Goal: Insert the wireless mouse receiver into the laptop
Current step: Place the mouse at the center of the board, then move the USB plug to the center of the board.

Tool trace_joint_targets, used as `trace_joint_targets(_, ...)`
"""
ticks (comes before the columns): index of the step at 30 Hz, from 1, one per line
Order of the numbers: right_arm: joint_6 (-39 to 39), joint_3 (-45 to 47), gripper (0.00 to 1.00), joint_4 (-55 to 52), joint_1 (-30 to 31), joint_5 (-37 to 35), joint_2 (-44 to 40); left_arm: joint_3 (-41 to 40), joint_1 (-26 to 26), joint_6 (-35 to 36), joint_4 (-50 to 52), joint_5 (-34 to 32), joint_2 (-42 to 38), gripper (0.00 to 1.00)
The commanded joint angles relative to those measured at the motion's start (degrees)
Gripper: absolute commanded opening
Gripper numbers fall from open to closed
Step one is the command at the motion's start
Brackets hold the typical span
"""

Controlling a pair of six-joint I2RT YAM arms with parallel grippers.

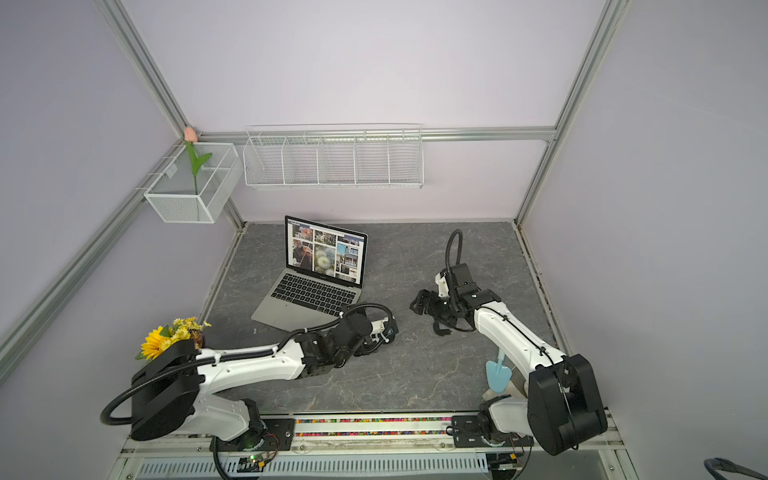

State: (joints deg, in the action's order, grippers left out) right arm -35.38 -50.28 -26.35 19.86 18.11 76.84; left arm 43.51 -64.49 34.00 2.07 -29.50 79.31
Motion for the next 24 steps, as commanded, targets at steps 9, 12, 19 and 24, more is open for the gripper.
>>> trace_joint_targets(9, 3.03, -8.60, 0.89, 2.19, -0.12, 1.60, 7.33, 5.90, 9.32, -68.62, 37.18, -27.28, -13.85, 0.99)
trace_joint_targets(12, 3.03, -10.75, 0.89, 2.35, -0.13, 2.98, 9.89, 6.16, 11.61, -90.63, 52.09, -31.65, -16.87, 0.99)
trace_joint_targets(19, 2.07, -13.39, 0.89, 3.58, -0.16, 5.97, 13.34, -0.68, 26.51, -123.24, 69.08, -20.63, -22.91, 0.99)
trace_joint_targets(24, 2.42, -13.59, 0.89, 3.51, -0.16, 5.54, 13.25, -8.07, 30.88, -130.80, 62.82, -7.38, -26.74, 0.99)
